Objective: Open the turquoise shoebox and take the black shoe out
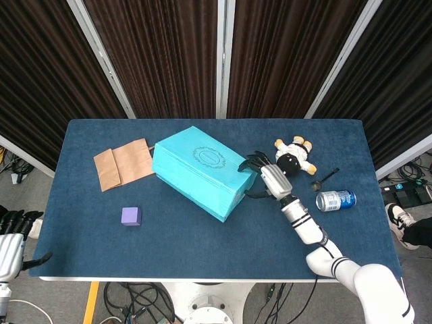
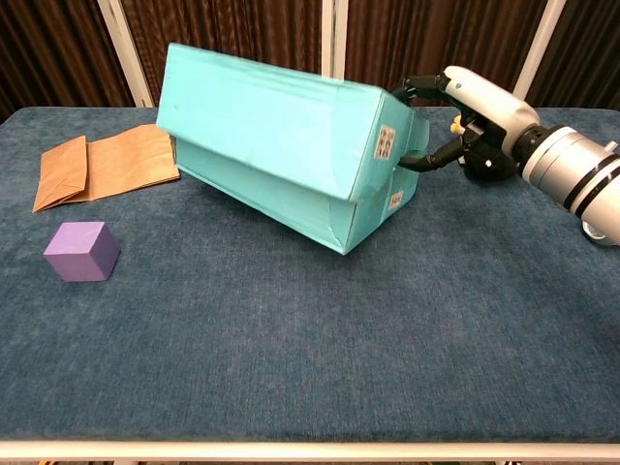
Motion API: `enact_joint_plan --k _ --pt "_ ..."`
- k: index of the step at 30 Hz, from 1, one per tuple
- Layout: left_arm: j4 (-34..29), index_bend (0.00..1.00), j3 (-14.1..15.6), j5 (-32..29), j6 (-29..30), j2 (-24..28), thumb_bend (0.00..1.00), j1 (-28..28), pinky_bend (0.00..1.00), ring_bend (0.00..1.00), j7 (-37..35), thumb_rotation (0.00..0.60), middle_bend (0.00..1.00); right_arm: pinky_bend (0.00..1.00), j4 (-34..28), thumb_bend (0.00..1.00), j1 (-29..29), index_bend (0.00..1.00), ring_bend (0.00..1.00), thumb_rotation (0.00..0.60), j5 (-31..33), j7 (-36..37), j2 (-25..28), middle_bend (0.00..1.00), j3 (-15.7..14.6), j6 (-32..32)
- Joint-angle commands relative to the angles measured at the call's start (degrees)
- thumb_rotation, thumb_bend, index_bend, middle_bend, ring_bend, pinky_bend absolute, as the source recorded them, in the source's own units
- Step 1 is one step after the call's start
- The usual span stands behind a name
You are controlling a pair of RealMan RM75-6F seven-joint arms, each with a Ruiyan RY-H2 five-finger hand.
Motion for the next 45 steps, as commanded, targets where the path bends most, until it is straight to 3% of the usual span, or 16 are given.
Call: enact_joint_plan --k 1,7,12,19,22,27,29,33,37,42,45 --pt "-0.2 0.17 0.0 0.0 -0.1 0.1 0.0 -0.1 0.05 0.07 0.2 0.6 0.14 0.0 -8.2 0.59 0.0 0.41 0.13 0.6 3.8 6.0 5.4 0.34 3.2 -4.8" --pt "-1.1 0.17 -0.1 0.3 -0.3 0.4 0.0 -0.4 0.06 0.07 0.8 0.6 0.14 0.0 -16.7 0.59 -0.5 0.41 0.13 0.6 8.5 14.4 9.5 0.35 7.2 -9.3" --pt "-1.5 0.17 0.0 0.2 -0.5 0.6 0.0 -0.5 0.06 0.07 1.3 0.6 0.14 0.0 -23.3 0.59 -1.5 0.41 0.13 0.6 15.4 23.7 11.9 0.35 12.4 -15.0" --pt "-2.3 0.17 0.1 0.3 -0.4 1.0 0.0 -0.5 0.06 0.07 1.6 0.6 0.14 0.0 -27.4 0.54 -2.0 0.41 0.13 0.6 25.4 32.0 13.4 0.35 19.6 -24.4" --pt "-2.6 0.17 0.1 0.2 -0.4 1.1 0.0 -0.4 0.06 0.07 1.7 0.6 0.14 0.0 -26.1 0.43 -1.3 0.38 0.11 0.6 27.9 30.2 13.4 0.33 21.2 -26.8" --pt "-1.8 0.17 0.4 0.2 0.1 1.0 0.0 0.1 0.06 0.07 1.1 0.6 0.14 0.0 -24.1 0.24 -0.2 0.05 0.0 0.6 28.4 22.0 14.7 0.15 20.7 -29.0" --pt "-1.5 0.17 0.3 0.3 0.1 0.9 0.0 0.0 0.06 0.07 0.7 0.6 0.14 0.0 -24.7 0.17 -0.5 0.0 0.0 0.6 29.9 21.2 15.9 0.11 21.7 -30.3" --pt "-1.4 0.17 0.4 0.5 -0.7 0.8 0.0 -0.5 0.06 0.07 0.8 0.6 0.14 0.0 -25.5 0.1 -1.0 0.0 0.0 0.6 35.0 23.0 17.5 0.08 24.7 -35.7" --pt "-1.8 0.17 0.4 0.9 -0.9 1.0 0.0 -0.7 0.06 0.07 0.7 0.6 0.14 0.0 -23.3 0.1 -0.5 0.0 0.0 0.6 40.4 25.2 17.1 0.07 28.2 -41.1" --pt "-1.7 0.17 0.3 0.3 -0.7 1.1 0.0 -0.5 0.06 0.07 0.9 0.6 0.14 0.0 -19.6 0.1 0.8 0.0 0.0 0.6 42.2 22.2 15.5 0.06 30.1 -41.6" --pt "-1.8 0.17 0.4 0.3 -0.6 1.0 0.0 -0.4 0.06 0.07 1.0 0.6 0.14 0.0 -19.7 0.1 0.9 0.0 0.0 0.6 40.6 18.6 15.7 0.05 29.7 -40.8"
